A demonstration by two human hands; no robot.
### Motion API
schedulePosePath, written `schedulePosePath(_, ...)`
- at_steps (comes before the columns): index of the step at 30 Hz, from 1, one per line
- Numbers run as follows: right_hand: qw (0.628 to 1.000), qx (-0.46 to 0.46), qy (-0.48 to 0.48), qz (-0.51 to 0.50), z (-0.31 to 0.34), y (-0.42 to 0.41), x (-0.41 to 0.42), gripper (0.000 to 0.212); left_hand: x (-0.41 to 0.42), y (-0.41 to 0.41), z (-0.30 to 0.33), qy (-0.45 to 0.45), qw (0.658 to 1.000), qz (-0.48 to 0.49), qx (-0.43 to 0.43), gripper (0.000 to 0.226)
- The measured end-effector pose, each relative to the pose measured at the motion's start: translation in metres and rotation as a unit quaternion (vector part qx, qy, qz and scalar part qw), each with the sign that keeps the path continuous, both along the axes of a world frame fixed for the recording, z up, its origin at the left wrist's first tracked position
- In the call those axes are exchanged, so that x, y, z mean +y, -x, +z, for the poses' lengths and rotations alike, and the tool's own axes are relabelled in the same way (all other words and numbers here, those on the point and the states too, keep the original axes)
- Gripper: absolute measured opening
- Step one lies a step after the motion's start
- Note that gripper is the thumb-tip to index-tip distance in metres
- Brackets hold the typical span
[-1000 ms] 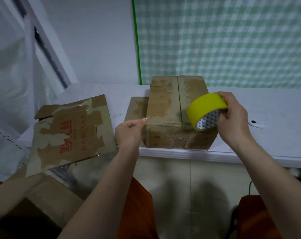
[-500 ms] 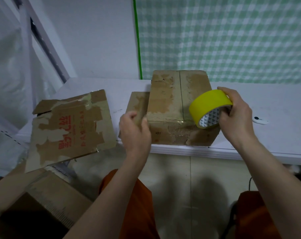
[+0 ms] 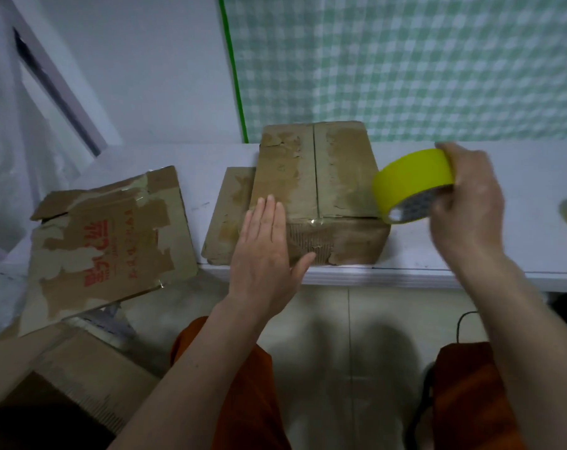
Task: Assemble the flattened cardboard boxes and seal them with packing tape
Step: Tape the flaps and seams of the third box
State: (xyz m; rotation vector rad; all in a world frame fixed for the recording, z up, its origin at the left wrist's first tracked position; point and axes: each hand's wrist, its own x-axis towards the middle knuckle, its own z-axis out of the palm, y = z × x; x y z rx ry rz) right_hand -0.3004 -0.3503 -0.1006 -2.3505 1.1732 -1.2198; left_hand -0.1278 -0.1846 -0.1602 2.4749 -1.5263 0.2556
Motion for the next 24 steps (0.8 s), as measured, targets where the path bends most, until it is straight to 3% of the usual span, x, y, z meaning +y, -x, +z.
schedulePosePath(3,0.998,0.058,-0.016,-0.031,-0.008,0.022,-0.017,0.057,-0.002,0.005,0.003,-0.007,1.0,0.008,-0.001,0.093)
schedulePosePath(11,0.999,0.028,-0.025,-0.03,-0.018,0.022,-0.016,0.058,-0.012,0.022,0.018,-0.061,0.996,0.061,-0.001,0.101)
schedulePosePath(17,0.998,0.047,-0.026,-0.043,-0.017,0.024,-0.014,0.061,-0.047,0.053,0.023,-0.019,0.997,-0.079,0.012,0.102)
schedulePosePath(22,0.986,-0.087,-0.14,-0.006,-0.026,0.024,-0.018,0.056,-0.051,0.05,0.014,-0.04,0.996,-0.08,-0.024,0.102)
schedulePosePath(24,0.982,-0.095,-0.161,0.004,-0.026,0.021,-0.017,0.057,-0.052,0.047,0.014,-0.053,0.995,-0.08,-0.02,0.101)
